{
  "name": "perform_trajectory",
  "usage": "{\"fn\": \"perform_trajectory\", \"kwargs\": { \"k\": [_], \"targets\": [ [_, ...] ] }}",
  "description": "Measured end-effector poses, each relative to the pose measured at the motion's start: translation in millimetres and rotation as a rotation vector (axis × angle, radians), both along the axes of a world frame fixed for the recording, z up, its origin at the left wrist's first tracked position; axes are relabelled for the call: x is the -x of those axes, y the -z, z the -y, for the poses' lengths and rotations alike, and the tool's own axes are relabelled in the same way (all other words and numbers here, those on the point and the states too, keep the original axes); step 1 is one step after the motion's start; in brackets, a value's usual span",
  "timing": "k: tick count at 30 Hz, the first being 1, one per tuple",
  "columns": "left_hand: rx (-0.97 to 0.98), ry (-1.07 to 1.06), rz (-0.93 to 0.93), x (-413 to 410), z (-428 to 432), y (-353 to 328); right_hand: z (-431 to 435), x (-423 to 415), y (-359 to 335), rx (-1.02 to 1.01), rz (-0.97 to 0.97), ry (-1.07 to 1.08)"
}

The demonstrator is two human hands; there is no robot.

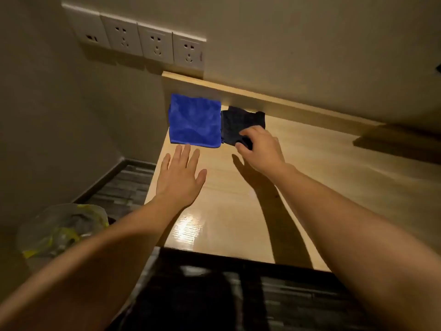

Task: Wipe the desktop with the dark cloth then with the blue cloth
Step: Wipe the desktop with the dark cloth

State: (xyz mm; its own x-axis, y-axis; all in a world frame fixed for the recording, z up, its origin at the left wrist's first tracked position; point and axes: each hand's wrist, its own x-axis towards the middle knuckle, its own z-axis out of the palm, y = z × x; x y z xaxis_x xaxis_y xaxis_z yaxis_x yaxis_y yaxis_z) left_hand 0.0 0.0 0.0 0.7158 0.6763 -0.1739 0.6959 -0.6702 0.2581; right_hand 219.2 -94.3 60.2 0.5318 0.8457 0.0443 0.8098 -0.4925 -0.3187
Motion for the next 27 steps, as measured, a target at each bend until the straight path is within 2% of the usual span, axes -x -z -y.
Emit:
{"fn": "perform_trajectory", "kwargs": {
  "k": [3,9,13,17,27],
  "targets": [
    [-0.044,-0.017,-0.003,0,0,9,-24,-23,13,0.029,0.014,-0.074],
    [-0.07,-0.03,0.024,0,4,14,-63,-64,40,0.081,-0.08,-0.164],
    [-0.077,-0.045,0.003,-5,1,13,-69,-77,62,0.171,0.018,-0.195],
    [-0.09,-0.054,-0.007,-6,2,16,-70,-77,71,0.224,0.08,-0.185],
    [-0.089,-0.041,-0.026,-7,-1,16,-40,-39,76,0.264,0.061,-0.098]
  ]
}}
